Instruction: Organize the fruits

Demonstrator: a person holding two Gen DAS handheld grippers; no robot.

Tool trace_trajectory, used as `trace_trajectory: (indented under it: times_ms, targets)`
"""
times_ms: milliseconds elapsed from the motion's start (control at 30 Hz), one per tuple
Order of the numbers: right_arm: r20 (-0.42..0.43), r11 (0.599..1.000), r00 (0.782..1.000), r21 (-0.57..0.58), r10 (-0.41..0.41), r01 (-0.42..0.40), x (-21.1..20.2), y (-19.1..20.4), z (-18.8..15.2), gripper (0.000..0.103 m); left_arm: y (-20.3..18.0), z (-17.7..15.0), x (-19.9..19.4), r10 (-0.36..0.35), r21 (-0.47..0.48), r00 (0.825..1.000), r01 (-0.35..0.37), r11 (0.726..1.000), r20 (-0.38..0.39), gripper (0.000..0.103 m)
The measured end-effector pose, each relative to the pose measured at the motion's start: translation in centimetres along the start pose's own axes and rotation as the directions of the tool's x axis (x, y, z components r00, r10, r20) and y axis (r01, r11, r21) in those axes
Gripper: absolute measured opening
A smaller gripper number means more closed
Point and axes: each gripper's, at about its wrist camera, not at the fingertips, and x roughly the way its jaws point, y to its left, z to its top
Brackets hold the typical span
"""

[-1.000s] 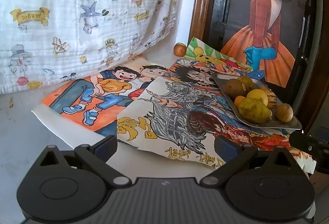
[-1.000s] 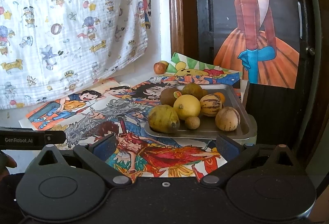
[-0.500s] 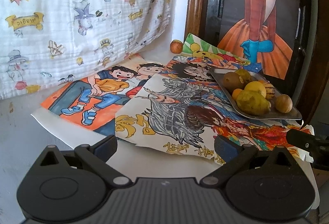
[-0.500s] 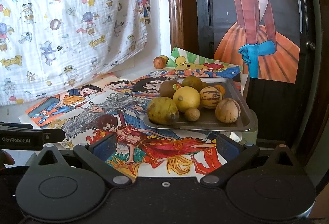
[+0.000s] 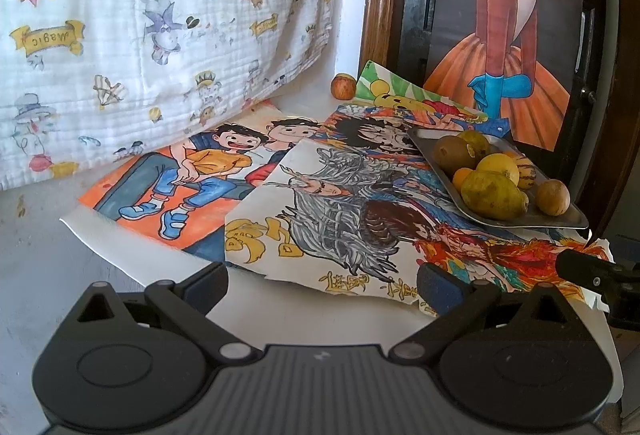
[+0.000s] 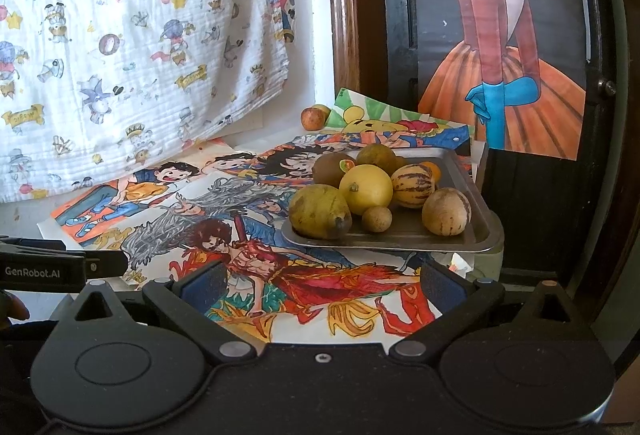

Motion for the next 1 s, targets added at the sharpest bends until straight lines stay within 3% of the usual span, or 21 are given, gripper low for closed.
trace_trajectory:
  times_ms: [1000]
  targets:
    - [-0.005,1.000,1.000,-0.001,0.003,-0.003,0.12,0.10,-0.24,0.102,0.02,-0.30,0.06,0.001,0.001,1.000,-0.001,1.000,-0.004,0.103]
